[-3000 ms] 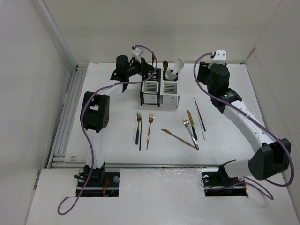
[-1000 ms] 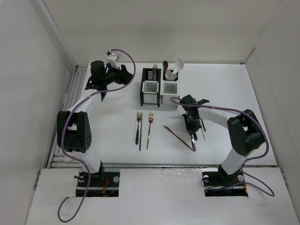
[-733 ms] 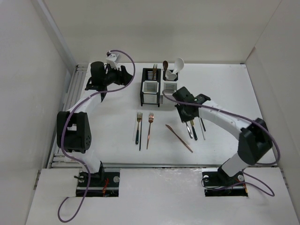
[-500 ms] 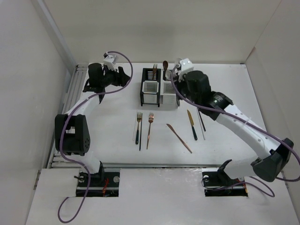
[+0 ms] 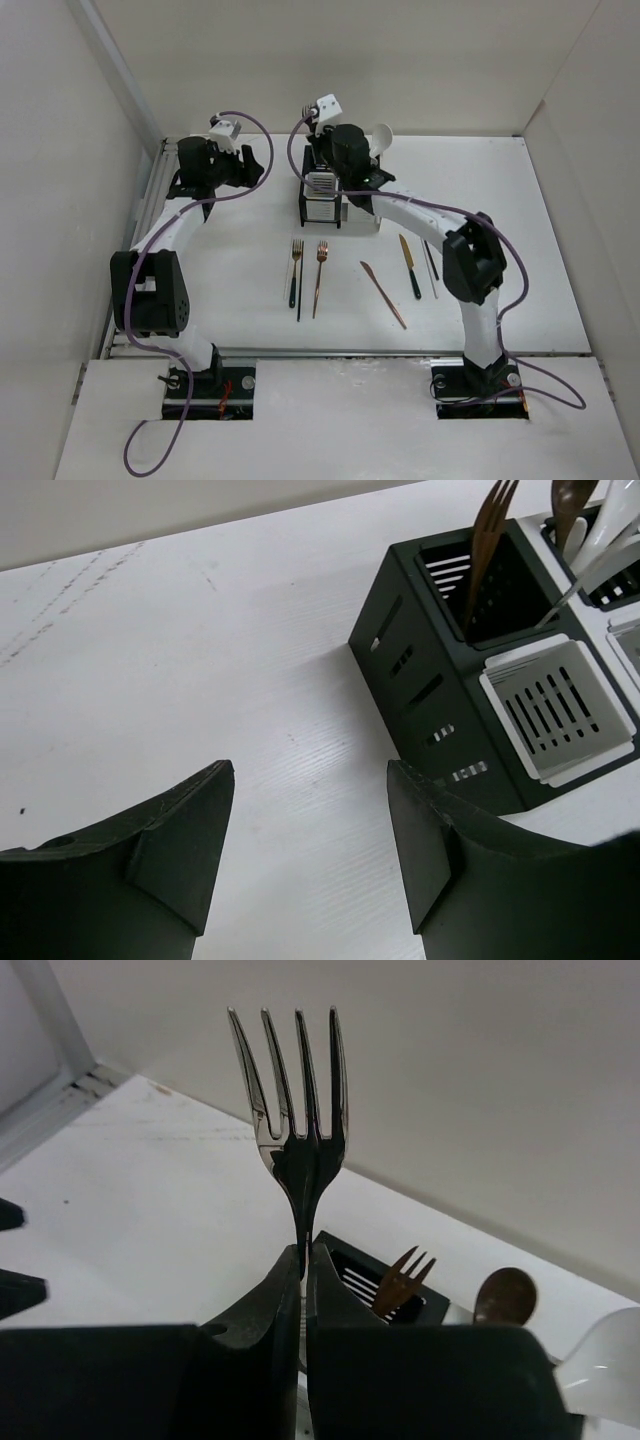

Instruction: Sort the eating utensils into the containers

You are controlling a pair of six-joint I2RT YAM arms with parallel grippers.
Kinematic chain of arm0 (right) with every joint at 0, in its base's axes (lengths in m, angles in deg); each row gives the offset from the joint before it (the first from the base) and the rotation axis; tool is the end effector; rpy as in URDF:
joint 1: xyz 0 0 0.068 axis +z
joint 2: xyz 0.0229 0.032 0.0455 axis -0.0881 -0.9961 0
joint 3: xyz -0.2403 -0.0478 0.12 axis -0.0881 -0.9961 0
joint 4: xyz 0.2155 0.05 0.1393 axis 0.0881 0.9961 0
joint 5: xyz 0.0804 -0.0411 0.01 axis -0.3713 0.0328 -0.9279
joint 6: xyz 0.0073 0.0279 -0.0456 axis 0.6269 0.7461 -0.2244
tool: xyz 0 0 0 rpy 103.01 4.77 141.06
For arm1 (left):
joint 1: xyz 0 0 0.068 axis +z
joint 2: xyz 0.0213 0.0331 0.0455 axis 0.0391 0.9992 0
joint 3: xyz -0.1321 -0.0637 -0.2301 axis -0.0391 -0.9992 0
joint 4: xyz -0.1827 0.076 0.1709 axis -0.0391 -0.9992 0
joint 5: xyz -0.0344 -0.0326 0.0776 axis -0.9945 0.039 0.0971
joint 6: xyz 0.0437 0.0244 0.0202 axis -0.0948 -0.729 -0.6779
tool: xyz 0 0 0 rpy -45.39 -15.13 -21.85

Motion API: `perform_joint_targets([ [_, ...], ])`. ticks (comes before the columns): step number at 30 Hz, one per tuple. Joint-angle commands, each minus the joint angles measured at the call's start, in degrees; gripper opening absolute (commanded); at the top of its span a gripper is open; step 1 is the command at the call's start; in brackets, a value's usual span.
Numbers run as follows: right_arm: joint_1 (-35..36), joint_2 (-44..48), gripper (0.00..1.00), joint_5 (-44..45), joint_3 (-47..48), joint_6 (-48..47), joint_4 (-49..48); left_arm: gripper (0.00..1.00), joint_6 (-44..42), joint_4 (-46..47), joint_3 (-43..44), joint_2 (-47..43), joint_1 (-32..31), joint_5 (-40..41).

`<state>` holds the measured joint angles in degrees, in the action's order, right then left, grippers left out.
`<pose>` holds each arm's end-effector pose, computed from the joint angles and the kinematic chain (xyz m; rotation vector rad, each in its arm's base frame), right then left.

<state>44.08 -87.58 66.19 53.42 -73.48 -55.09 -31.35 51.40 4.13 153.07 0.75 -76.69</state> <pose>0.3864 0.3027 0.3489 -0.4417 1.5307 0.2647 0.3800 -0.0275 0.3027 0.4357 1.7372 -0.4457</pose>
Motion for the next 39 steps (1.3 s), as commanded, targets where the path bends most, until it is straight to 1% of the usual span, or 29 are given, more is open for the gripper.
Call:
perform_joint_targets([
  [1, -0.62, -2.18, 0.00, -0.56, 5.68, -0.97, -9.77, 0.60, -1.78, -0.21, 1.29, -3.15, 0.44, 1.06],
  [5, -1.14, -5.27, 0.00, 0.15, 6.30, -0.97, -10.82, 0.61, -1.78, 0.41, 0.15, -3.67, 0.44, 1.59],
  [8, -1.67, -7.20, 0.00, -1.08, 6.30, -0.44, -11.35, 0.61, -1.26, 0.41, 0.15, -3.67, 0.44, 1.59],
  [12, -1.67, -7.74, 0.00, -1.08, 6.30, 0.96, -11.97, 0.61, -1.26, -0.12, 0.15, -3.15, 0.44, 0.97],
  [16, -1.67, -8.79, 0.00, 2.07, 6.30, 2.02, -11.97, 0.61, -1.26, -0.74, 0.67, -2.62, 0.44, 0.97],
  [20, -1.67, -10.37, 0.00, 4.09, 3.59, 2.54, -11.97, 0.61, -1.26, -0.74, 0.67, -2.62, 0.44, 0.45],
  [22, -1.67, -10.37, 0.00, 3.32, 2.26, 2.55, -11.97, 0.61, -1.95, -1.26, 1.20, -2.62, 0.44, -0.60],
  [23, -1.67, -9.50, 0.02, 1.92, 1.65, 2.55, -11.97, 0.61, -2.57, -1.26, 1.20, -2.62, 0.44, -1.13],
  [24, -1.67, -8.97, 0.09, 1.30, 0.42, 2.55, -11.97, 0.61, -3.27, -2.74, 1.20, -2.62, 0.44, -1.13],
  [25, -1.67, -7.92, 0.16, 0.77, -0.11, 2.55, -11.97, 0.59, -4.24, -3.72, 1.20, -3.23, 0.44, -1.13],
  [28, -1.67, -6.07, 0.27, 0.06, -2.65, 3.25, -11.97, 0.56, -10.12, -9.16, 2.61, -3.23, -1.22, -0.52],
  [30, -1.67, -4.23, 0.31, -0.55, -3.80, 3.25, -11.97, 0.56, -13.19, -11.01, 3.13, -3.23, -2.45, -0.52],
  [31, -1.67, -3.61, 0.35, -1.17, -5.03, 3.25, -12.49, 0.56, -13.73, -12.15, 3.13, -3.23, -2.46, -0.52],
  [32, -1.67, -2.39, 0.42, -1.17, -5.65, 3.25, -12.50, 0.56, -13.74, -12.68, 3.13, -3.23, -2.98, -0.52],
  [34, -1.67, -0.89, 0.48, -1.78, -7.05, 3.25, -12.50, 0.56, -14.26, -13.56, 3.13, -3.23, -3.51, -0.52],
  [35, -1.67, -0.01, 0.53, -1.79, -8.89, 3.95, -12.50, 0.56, -14.87, -14.44, 3.13, -3.23, -3.51, -1.04],
  [38, -1.67, 5.25, 0.59, -1.26, -13.19, 4.48, -12.50, 0.56, -16.19, -17.16, 3.13, -3.85, -4.91, -2.53],
  [39, -1.67, 8.75, 0.62, -1.26, -14.26, 4.48, -12.50, 0.56, -17.50, -18.22, 3.13, -4.37, -5.96, -2.54],
])
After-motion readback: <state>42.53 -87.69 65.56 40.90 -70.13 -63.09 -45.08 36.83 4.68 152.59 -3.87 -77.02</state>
